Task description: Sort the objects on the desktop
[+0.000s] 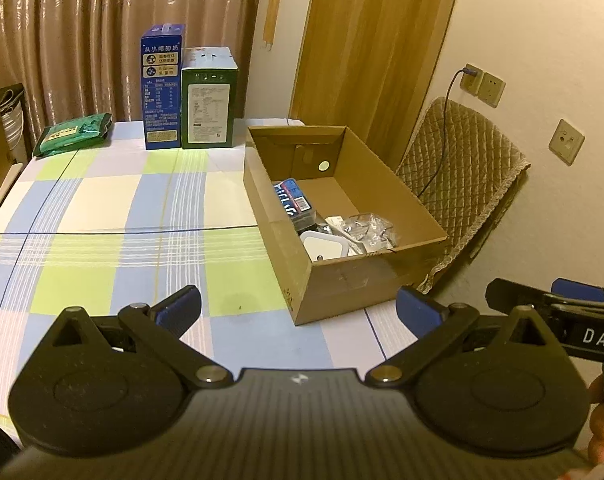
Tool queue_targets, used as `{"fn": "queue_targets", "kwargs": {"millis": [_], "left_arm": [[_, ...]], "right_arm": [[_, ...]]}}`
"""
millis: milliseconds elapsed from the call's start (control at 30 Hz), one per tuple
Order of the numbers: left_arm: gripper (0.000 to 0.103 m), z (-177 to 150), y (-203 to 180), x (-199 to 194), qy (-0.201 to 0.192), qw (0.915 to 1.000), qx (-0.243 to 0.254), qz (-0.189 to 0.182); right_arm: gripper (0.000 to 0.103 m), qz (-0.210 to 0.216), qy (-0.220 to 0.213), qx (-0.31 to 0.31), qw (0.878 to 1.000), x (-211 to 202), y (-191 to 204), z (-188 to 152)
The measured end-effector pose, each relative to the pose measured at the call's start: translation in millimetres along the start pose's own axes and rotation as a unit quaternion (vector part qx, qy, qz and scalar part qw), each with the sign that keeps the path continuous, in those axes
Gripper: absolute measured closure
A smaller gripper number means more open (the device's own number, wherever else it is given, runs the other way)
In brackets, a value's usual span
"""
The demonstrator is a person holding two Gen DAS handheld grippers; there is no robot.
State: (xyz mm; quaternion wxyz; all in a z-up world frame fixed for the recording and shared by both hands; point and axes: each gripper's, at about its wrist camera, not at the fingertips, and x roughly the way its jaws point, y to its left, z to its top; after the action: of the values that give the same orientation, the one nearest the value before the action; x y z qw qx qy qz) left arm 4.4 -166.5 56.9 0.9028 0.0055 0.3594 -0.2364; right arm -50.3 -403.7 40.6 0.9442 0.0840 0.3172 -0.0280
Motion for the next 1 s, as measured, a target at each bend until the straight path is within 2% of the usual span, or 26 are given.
{"fn": "queue_targets", "kwargs": {"millis": [1000], "left_arm": [[0.001, -2.6, -13.2, 6.0, 0.008, 0.9998, 0.011, -0.012]], "right_arm": [[0.002, -0.008, 0.0, -0.016, 1.0, -0.3, -2.9, 5.7]]}}
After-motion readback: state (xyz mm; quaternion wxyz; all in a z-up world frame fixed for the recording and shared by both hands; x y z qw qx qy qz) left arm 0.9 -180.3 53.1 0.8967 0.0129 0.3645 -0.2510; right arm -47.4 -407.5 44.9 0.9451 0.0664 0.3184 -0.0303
